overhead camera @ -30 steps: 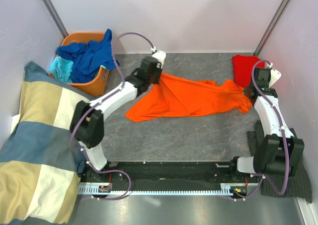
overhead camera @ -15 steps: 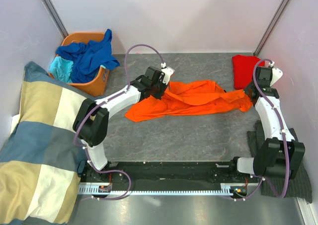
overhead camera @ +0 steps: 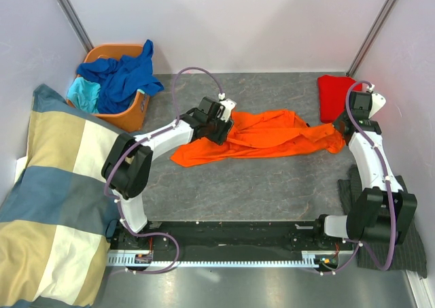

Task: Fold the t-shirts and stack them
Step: Flatten out the tshirt

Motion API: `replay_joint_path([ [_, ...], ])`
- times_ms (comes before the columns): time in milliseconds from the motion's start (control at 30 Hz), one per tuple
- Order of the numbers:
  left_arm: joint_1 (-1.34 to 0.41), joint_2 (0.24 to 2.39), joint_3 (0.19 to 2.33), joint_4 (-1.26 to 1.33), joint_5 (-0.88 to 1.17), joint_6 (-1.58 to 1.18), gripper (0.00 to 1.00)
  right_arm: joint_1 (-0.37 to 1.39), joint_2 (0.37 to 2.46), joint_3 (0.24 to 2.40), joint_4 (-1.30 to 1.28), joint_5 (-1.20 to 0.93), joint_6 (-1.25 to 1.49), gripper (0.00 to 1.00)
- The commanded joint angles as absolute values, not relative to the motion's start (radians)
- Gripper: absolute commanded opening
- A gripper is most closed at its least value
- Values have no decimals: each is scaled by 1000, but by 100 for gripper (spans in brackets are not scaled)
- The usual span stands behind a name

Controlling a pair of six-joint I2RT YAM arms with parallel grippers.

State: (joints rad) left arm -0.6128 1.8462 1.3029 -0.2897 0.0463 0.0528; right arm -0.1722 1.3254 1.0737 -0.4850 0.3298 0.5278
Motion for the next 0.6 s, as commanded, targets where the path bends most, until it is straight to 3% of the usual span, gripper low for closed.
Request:
replay_joint_path([
  [0,-612,1819,1275,-258,38,17,65,-170,1331,1071,-457,325,537,0],
  [567,-624,1805,1161,-183,3,-48,61,-169,1351,1068,-449,308,528,0],
])
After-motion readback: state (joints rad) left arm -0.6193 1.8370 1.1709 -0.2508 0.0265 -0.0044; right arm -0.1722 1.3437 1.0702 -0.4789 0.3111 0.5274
